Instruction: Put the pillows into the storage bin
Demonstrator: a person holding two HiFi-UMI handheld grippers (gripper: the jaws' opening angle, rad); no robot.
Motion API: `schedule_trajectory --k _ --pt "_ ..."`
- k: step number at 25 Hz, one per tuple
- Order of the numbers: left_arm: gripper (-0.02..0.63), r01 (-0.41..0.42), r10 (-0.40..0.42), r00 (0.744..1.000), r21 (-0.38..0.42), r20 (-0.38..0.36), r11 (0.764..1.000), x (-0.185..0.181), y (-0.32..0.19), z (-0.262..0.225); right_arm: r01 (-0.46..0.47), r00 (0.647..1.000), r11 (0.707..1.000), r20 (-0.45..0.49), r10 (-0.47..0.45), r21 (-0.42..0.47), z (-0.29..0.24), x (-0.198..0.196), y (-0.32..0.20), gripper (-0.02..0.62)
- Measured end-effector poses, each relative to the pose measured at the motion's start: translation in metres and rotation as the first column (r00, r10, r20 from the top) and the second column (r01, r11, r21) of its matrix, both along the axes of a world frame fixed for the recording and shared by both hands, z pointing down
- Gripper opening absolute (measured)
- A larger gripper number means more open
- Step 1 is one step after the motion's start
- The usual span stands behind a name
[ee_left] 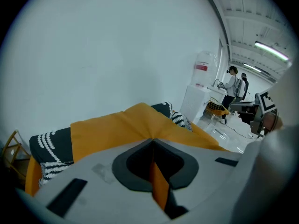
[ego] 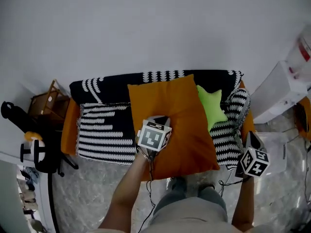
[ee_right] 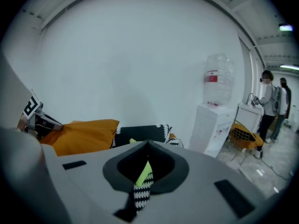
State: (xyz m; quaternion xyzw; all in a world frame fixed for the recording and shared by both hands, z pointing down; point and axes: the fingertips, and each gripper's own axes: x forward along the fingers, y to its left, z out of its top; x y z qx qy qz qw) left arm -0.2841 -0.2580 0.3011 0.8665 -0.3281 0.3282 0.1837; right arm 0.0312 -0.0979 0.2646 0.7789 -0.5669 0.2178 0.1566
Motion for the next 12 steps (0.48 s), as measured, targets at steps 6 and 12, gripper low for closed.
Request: schedule_trajectory --k 6,12 --pt "0.012 -0.143 0.143 0.989 -0.011 0.021 0.99 0.077 0.037 -0.001 -0.107 0.994 0.994 0.007 0.107 0.031 -0.01 0.054 0.054 0.002" --pt "0.012 -0.251 0.251 0.967 -0.012 0.042 0.968 0.164 0.092 -0.001 -0.237 0.971 0.971 0.023 0.236 0.041 -0.012 0.128 0.143 0.002"
